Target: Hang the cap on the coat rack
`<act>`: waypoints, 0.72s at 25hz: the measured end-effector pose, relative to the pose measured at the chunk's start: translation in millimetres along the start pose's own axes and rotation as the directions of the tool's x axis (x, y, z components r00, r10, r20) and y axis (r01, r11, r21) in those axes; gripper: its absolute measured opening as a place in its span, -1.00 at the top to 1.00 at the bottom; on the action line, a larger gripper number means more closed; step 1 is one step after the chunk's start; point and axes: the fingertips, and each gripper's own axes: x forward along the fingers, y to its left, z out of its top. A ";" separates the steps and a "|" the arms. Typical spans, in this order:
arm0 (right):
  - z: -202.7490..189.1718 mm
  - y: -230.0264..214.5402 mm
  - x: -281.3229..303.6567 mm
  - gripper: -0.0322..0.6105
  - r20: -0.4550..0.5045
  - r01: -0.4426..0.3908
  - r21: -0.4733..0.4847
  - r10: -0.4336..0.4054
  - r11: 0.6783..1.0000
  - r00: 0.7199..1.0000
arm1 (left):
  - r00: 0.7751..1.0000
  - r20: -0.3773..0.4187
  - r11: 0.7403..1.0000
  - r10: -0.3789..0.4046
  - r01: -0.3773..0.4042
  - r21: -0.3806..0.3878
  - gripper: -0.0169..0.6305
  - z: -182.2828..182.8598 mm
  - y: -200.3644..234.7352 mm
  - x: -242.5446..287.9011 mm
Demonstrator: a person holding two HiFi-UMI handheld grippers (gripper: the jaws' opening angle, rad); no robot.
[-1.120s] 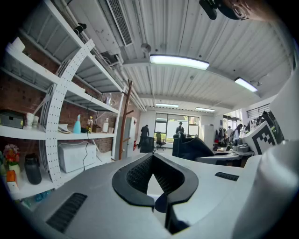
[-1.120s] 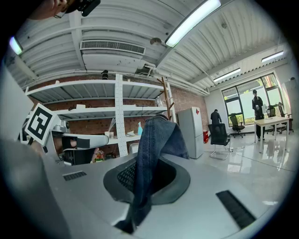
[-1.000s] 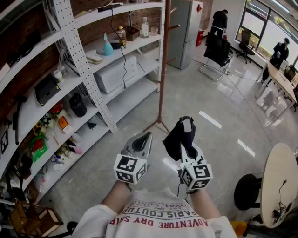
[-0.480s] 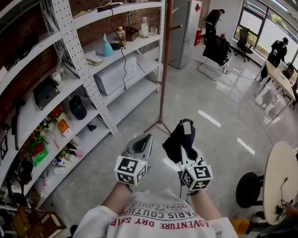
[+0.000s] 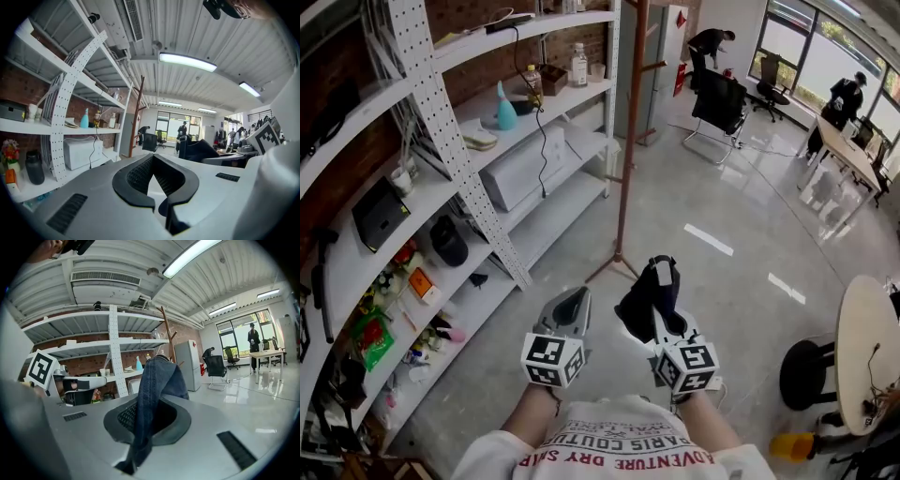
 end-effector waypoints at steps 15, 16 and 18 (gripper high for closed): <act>14.3 -39.2 79.7 0.84 -0.030 -0.029 0.000 0.029 1.000 0.999 | 1.000 -0.008 0.999 0.029 -0.029 -0.023 0.93 3.2 39.0 73.7; 18.7 -46.0 86.8 0.84 -0.028 -0.036 0.001 0.036 0.999 0.999 | 0.999 -0.005 0.999 0.033 -0.033 -0.021 0.93 6.8 39.8 83.3; 30.5 -62.0 101.4 0.84 -0.017 -0.049 -0.003 0.049 0.999 0.999 | 0.999 0.002 0.999 0.040 -0.040 -0.016 0.93 15.4 40.3 105.8</act>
